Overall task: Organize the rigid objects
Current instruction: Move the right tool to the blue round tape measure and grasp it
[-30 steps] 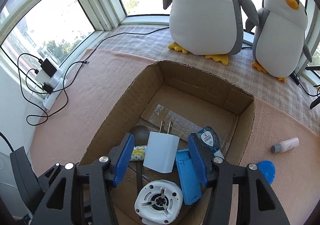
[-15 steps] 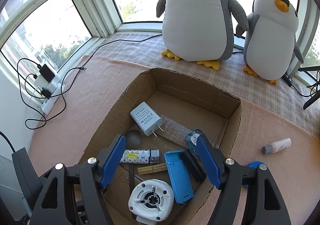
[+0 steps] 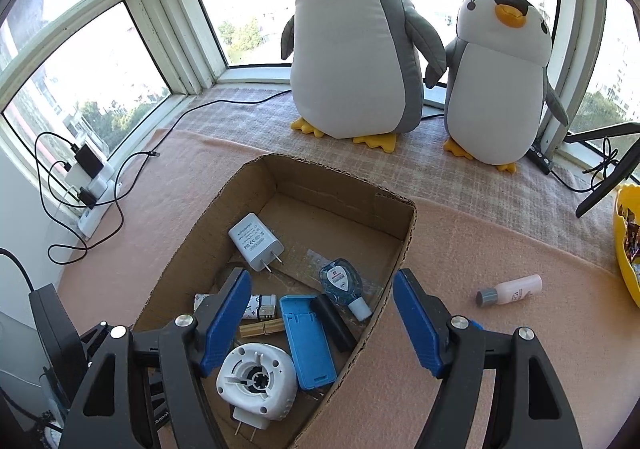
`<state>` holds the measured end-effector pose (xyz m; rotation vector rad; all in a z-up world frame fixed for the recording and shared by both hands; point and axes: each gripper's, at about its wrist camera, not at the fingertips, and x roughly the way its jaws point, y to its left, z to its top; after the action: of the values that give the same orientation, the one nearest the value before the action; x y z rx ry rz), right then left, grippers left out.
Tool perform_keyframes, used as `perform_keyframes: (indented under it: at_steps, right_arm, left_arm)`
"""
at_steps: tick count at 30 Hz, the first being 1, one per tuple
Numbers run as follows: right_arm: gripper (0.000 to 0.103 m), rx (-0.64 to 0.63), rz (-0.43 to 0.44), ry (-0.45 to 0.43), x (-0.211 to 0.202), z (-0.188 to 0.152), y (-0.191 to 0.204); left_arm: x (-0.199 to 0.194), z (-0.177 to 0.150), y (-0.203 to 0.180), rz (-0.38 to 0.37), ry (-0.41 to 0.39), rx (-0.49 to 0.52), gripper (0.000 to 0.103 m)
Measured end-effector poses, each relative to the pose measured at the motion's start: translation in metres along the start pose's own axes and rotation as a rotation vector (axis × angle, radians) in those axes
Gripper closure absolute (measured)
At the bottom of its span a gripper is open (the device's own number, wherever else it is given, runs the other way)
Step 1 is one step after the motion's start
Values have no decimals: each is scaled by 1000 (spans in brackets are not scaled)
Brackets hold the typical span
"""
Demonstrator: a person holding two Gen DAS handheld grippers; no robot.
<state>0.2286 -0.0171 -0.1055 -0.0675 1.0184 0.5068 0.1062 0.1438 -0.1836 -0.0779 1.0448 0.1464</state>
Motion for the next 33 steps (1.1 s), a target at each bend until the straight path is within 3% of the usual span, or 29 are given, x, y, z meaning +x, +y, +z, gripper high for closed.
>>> perform_keyframes:
  at_steps: [9,17,33]
  right_arm:
    - [33,105,-44,-23,-19,-9,-62]
    - [33,138,-90,10,-21,-30,-103]
    - [33,34,-139,155,16,-58,-103]
  left_arm:
    - [-1,-1,0,3,-1,4,50]
    - [-2,-1,0,10,-1,9,50]
    - [-2,0,-2,20,1,13,50]
